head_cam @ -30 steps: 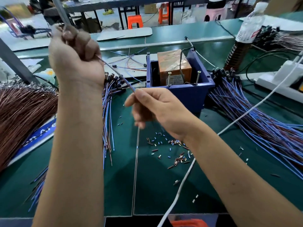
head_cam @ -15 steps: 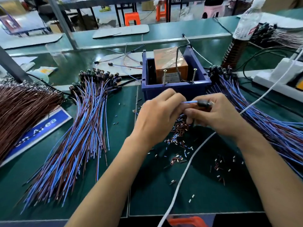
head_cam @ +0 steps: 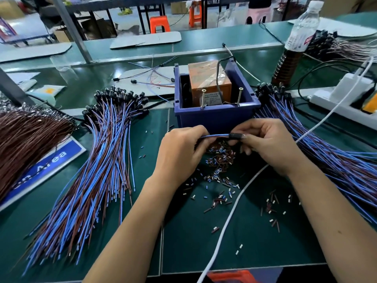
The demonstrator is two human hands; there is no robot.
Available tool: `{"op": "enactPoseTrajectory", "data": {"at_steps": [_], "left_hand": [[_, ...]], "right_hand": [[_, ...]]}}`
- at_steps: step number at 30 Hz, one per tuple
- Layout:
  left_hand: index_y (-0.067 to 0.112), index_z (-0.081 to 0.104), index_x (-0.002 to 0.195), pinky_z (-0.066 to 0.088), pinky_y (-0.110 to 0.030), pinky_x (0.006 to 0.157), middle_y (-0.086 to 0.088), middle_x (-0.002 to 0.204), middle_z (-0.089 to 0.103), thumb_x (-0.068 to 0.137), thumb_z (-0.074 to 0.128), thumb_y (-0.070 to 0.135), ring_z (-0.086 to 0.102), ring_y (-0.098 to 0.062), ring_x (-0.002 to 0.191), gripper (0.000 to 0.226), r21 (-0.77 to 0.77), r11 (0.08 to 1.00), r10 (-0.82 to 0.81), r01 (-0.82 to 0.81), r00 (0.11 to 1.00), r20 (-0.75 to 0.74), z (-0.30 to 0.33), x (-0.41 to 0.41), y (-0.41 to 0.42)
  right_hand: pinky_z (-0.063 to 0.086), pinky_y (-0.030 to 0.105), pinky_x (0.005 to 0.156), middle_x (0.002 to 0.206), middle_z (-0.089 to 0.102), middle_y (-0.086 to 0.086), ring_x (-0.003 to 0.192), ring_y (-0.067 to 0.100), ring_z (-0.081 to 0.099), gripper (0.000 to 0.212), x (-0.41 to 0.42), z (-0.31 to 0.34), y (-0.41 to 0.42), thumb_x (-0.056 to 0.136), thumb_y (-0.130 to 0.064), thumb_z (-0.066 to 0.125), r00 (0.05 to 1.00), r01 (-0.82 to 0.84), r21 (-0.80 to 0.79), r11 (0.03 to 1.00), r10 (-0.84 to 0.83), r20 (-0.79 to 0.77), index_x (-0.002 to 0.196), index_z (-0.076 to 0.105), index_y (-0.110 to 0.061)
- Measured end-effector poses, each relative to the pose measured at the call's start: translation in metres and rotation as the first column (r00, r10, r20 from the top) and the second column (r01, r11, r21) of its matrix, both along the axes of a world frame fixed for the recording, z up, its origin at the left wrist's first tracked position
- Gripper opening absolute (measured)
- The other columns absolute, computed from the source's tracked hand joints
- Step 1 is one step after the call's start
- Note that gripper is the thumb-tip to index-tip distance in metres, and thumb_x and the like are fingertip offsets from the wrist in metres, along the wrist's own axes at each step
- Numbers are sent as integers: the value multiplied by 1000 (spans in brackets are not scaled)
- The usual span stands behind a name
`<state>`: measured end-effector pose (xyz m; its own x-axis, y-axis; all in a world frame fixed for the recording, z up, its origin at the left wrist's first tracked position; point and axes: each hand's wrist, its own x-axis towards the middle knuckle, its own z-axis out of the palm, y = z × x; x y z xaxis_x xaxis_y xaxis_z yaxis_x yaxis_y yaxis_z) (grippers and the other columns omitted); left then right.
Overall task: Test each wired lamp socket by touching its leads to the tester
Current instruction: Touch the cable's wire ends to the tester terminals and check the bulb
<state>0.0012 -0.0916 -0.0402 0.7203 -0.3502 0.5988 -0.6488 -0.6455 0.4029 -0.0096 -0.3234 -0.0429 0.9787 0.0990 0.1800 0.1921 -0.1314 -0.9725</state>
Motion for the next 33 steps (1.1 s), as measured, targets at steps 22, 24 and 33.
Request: {"op": "enactPoseTrajectory", "data": {"at_steps": [22,24,33], "left_hand": [[23,75,79,44,-27,66,8,69,67,89,68,28,56,-6,67,14,-534,845,-325,-10,784,-529,-14,12,-19],[22,74,76,41,-31,65,4,68,63,89,69,28,52,-10,67,15,-543,840,-349,1,767,-538,-14,12,-19],[11,72,74,31,-3,45,18,48,53,93,69,7,45,5,41,19,-607,787,-319,-107,772,-549,-9,12,-12]], "right_hand": [[45,20,52,75,76,9,49,12,51,15,4,-13,17,99,-5,67,1000,-5,-40,999,5,8,88,74,-12],[44,20,52,73,75,9,48,12,51,15,3,-12,18,99,-7,68,1000,-5,-25,1000,5,4,87,74,-13],[43,20,50,66,71,6,46,9,45,9,6,-12,18,95,-3,71,992,126,198,972,-124,-24,90,75,-10]]}}
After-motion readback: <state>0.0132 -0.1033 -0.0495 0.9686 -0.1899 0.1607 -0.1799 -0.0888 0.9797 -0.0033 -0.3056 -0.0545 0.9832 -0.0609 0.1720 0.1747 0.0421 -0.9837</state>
